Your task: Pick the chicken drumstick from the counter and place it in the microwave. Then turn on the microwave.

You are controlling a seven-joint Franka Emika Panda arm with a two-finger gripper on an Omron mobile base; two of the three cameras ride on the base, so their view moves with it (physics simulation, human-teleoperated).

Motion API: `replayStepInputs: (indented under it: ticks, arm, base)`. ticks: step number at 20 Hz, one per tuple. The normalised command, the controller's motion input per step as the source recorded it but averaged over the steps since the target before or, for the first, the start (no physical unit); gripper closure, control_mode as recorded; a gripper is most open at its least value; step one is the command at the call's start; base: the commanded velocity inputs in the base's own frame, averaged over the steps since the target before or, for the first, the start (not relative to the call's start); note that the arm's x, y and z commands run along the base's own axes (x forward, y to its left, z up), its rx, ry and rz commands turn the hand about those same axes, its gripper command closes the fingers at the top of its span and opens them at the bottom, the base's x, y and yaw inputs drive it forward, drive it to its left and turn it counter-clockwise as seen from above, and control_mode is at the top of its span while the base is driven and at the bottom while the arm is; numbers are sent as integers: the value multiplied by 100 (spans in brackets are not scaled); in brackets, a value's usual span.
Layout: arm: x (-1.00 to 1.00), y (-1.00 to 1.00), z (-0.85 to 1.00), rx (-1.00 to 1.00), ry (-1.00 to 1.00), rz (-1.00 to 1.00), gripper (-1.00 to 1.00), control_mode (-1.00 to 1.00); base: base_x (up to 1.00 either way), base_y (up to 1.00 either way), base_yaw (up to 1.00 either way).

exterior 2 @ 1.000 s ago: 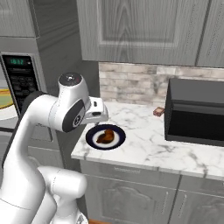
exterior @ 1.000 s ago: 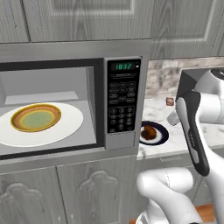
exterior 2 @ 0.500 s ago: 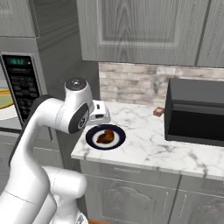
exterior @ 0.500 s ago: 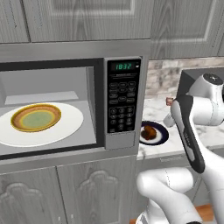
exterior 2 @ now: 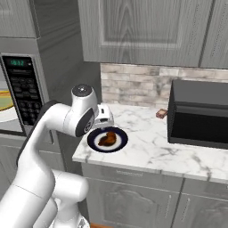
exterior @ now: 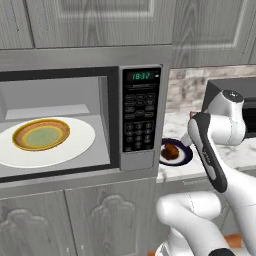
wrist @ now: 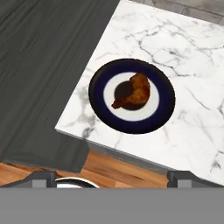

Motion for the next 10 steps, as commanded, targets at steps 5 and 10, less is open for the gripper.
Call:
replayStepInputs:
  ticks: [5, 10]
  arm:
    - [28, -1, -20, 0, 0, 0, -100, -100]
    - [29, -5, -18, 0, 0, 0, -100, -100]
  base:
    - [0, 0, 0]
    - [0, 0, 0]
